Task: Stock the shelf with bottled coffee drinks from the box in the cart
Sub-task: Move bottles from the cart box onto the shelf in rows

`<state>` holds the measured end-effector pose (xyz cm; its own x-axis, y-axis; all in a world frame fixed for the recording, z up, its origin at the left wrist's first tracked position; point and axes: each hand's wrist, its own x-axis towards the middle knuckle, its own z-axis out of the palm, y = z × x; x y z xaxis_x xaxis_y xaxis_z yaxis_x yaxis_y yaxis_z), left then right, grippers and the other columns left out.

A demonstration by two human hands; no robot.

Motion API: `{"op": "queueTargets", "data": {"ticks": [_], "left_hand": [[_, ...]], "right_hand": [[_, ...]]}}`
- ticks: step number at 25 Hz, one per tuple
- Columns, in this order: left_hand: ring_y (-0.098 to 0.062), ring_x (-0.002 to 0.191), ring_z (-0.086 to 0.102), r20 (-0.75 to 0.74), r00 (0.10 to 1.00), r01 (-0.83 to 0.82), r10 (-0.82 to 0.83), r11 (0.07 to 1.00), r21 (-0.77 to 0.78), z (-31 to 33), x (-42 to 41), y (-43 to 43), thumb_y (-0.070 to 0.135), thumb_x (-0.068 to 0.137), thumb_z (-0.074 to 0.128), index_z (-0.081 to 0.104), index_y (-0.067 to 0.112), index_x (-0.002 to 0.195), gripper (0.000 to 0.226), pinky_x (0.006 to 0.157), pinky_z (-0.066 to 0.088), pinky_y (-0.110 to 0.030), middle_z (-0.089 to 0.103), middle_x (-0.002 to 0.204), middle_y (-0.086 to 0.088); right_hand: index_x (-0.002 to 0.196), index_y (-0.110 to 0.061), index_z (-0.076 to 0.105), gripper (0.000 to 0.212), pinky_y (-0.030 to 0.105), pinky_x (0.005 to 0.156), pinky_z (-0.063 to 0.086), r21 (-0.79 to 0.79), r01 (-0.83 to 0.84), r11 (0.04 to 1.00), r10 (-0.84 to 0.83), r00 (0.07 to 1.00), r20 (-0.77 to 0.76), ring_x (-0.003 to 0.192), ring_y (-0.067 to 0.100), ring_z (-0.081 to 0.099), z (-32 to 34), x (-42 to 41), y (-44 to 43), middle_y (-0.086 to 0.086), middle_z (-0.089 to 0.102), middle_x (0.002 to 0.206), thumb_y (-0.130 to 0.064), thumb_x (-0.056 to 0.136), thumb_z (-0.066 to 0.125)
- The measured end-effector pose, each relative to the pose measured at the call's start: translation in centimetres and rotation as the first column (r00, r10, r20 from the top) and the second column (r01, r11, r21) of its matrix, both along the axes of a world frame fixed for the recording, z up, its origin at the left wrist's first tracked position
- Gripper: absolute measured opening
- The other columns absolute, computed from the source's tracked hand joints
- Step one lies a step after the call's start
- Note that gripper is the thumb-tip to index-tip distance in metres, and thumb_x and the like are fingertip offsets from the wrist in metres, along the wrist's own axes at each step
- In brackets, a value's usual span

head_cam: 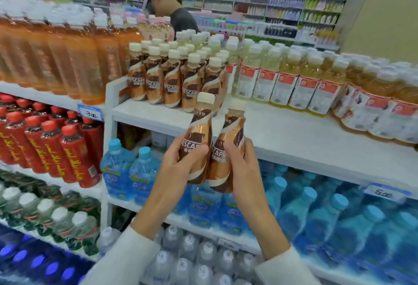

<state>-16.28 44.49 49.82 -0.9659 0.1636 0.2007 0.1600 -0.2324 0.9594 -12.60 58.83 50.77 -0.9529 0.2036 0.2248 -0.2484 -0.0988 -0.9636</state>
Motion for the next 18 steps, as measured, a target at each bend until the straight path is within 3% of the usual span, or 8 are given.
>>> {"op": "queueTargets", "data": {"ticks": [3, 6, 8, 11, 14, 16, 18], "left_hand": [[-0.015, 0.103, 0.075, -0.101, 0.994, 0.049, -0.052, 0.998, -0.037, 3.0, -3.0, 3.3, 0.034, 0.084, 0.079, 0.073, 0.034, 0.116, 0.033, 0.080, 0.059, -0.022, 0.078, 0.111, 0.002], [-0.010, 0.105, 0.073, -0.188, 0.979, 0.048, -0.075, 0.988, -0.144, 4.0, -6.2, 5.6, 0.035, 0.087, 0.079, 0.071, 0.033, 0.120, 0.034, 0.089, 0.059, -0.028, 0.078, 0.112, 0.010], [-0.004, 0.104, 0.072, -0.212, 0.974, 0.040, -0.080, 0.982, -0.187, 4.0, -8.0, 6.9, 0.032, 0.090, 0.078, 0.068, 0.032, 0.122, 0.034, 0.086, 0.056, -0.020, 0.077, 0.111, 0.016], [0.007, 0.105, 0.067, -0.224, 0.971, 0.029, -0.080, 0.974, -0.223, 3.4, -9.7, 8.1, 0.033, 0.089, 0.078, 0.064, 0.045, 0.119, 0.035, 0.082, 0.052, -0.010, 0.073, 0.109, 0.029], [0.005, 0.115, 0.063, -0.251, 0.965, 0.017, -0.082, 0.968, -0.251, 2.3, -10.6, 8.7, 0.035, 0.090, 0.077, 0.061, 0.048, 0.126, 0.042, 0.097, 0.050, -0.021, 0.070, 0.119, 0.027], [0.012, 0.114, 0.060, -0.282, 0.956, -0.003, -0.078, 0.961, -0.276, 2.0, -10.6, 8.9, 0.042, 0.089, 0.076, 0.057, 0.060, 0.121, 0.042, 0.095, 0.047, -0.014, 0.067, 0.119, 0.034], [0.011, 0.113, 0.061, -0.289, 0.955, -0.021, -0.060, 0.962, -0.272, 1.6, -10.6, 8.8, 0.051, 0.084, 0.078, 0.056, 0.061, 0.118, 0.041, 0.095, 0.049, -0.015, 0.067, 0.120, 0.031]], "right_hand": [[0.120, -0.036, 0.061, 0.026, 0.024, 0.077, 0.059, 0.065, 0.072, 0.995, -0.068, 0.996, -0.064, 0.102, 0.010, 0.073, 2.7, -2.1, 3.7, -0.010, 0.075, 0.111, -0.044, 0.096, 0.062], [0.123, -0.040, 0.059, 0.030, 0.039, 0.092, 0.059, 0.109, 0.143, 0.984, -0.133, 0.986, -0.096, 0.105, 0.008, 0.071, 4.1, -4.5, 6.2, -0.015, 0.074, 0.113, -0.045, 0.094, 0.065], [0.127, -0.039, 0.057, 0.034, 0.045, 0.099, 0.055, 0.128, 0.181, 0.975, -0.171, 0.981, -0.091, 0.109, 0.007, 0.069, 4.0, -6.0, 7.3, -0.015, 0.072, 0.116, -0.041, 0.095, 0.066], [0.131, -0.041, 0.054, 0.039, 0.046, 0.103, 0.054, 0.142, 0.218, 0.965, -0.206, 0.974, -0.096, 0.112, 0.004, 0.067, 3.0, -7.5, 8.1, -0.018, 0.070, 0.119, -0.038, 0.094, 0.067], [0.132, -0.043, 0.052, 0.041, 0.045, 0.104, 0.053, 0.152, 0.228, 0.962, -0.218, 0.972, -0.085, 0.113, 0.003, 0.066, 1.9, -8.2, 8.5, -0.019, 0.070, 0.120, -0.038, 0.094, 0.066], [0.136, -0.043, 0.049, 0.044, 0.045, 0.106, 0.052, 0.182, 0.233, 0.955, -0.222, 0.972, -0.078, 0.117, 0.004, 0.064, 1.8, -8.5, 8.7, -0.018, 0.068, 0.124, -0.043, 0.094, 0.065], [0.140, -0.043, 0.046, 0.052, 0.040, 0.106, 0.050, 0.227, 0.221, 0.948, -0.214, 0.975, -0.058, 0.120, 0.000, 0.061, 1.7, -8.3, 9.1, -0.021, 0.066, 0.128, -0.051, 0.093, 0.065]]}}
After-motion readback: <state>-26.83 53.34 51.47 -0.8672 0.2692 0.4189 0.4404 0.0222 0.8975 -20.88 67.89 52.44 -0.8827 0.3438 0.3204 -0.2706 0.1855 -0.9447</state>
